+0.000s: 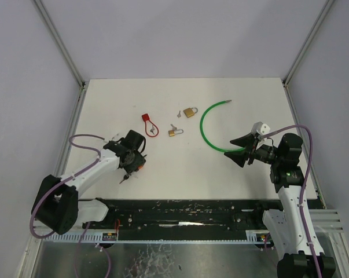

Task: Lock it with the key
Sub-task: Pick up the lock from the center of the board.

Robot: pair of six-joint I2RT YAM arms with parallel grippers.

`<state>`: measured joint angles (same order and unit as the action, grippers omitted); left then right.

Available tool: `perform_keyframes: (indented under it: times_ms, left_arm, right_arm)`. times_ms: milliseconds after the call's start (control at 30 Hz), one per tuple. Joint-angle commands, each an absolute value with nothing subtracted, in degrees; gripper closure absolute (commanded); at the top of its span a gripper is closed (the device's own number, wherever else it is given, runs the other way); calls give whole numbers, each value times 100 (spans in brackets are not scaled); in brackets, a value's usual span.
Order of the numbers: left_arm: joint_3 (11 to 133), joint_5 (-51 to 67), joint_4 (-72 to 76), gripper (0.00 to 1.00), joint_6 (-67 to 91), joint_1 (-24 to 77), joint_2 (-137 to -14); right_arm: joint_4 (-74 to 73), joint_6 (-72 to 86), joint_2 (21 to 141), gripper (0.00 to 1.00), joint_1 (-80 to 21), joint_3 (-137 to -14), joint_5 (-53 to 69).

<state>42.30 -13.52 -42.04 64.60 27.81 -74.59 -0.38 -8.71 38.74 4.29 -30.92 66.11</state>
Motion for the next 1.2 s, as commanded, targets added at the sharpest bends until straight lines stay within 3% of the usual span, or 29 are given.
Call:
perform_keyframes:
  times_ms: [0, 167, 300, 633, 733, 867, 1167]
  left_arm:
    - [4422, -947, -3180, 100, 5793, 2874, -6749]
    - [4215, 175, -1344, 100, 4946, 2982, -6257]
    - [4487, 891, -405, 100, 4280, 3243, -6708]
    - [4753, 2644, 2563, 100, 3440, 3566, -8372]
    - [4769, 2484, 2956, 100, 2926, 3700, -8485]
    - [4669, 1984, 3265, 100, 2276, 3936, -8506]
    - [3983, 1124, 4159, 100, 1330, 4752, -8505]
  right_arm:
    - [305, -813, 3763, 36, 465, -3057, 6957]
    - [365, -1062, 3660, 36, 457, -2976, 7280]
    - [264, -1616, 3633, 35, 459, -2887, 7682]
    - [-2014, -6514, 4386, 28, 240, -3095, 8095]
    - [-2543, -7605, 4891, 28, -194, -3510, 7460]
    - [-2580, -7940, 5437, 31, -477, -3830, 7143]
    - [-667, -6595, 4813, 32, -601, -2738, 6577]
